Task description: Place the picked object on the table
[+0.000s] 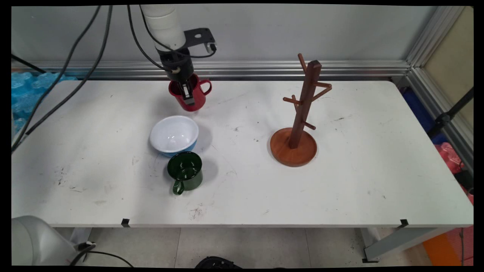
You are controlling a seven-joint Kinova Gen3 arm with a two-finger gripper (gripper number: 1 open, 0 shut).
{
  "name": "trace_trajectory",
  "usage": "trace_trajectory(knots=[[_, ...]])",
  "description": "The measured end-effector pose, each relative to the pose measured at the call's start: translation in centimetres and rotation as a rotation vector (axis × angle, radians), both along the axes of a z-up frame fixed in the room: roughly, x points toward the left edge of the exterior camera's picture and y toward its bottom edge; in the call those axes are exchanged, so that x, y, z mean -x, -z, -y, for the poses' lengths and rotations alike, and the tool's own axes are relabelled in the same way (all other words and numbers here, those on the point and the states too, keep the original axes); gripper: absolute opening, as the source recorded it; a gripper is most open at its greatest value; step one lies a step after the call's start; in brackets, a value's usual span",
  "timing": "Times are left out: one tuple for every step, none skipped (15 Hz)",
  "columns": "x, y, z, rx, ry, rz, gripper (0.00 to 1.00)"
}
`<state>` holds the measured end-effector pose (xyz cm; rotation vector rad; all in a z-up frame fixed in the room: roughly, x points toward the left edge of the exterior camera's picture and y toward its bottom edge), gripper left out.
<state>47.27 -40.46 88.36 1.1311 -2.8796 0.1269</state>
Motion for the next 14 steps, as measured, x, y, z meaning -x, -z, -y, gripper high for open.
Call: trace_trajectory(knots=[[0.1,0.4,0.2,-0.011,-0.002,0.011,0.00],[0.2,0.8,0.4,-0.023,-0.004,0.022,0.00],[0.4,1.2,0.6,-0.034,-0.005,0.033,0.00],[0.5,1.5,0.7,-0.043,-0.005,0.040,0.00],[0.7,1.9,0.9,-0.053,-0.006,0.047,0.00],[0.9,2.3,1.1,-0.062,-0.006,0.054,0.00],[1.0,2.6,1.3,-0.067,-0.006,0.060,0.00],[1.2,2.9,1.5,-0.073,-0.005,0.065,0.00],[1.3,3.3,1.7,-0.077,-0.005,0.071,0.00],[1.4,3.5,1.8,-0.080,-0.005,0.074,0.00],[1.5,3.8,2.0,-0.083,-0.005,0.078,0.00],[1.7,4.1,2.2,-0.085,-0.005,0.080,0.00],[1.7,4.3,2.3,-0.087,-0.006,0.082,0.00],[1.8,4.6,2.5,-0.088,-0.008,0.084,0.00]])
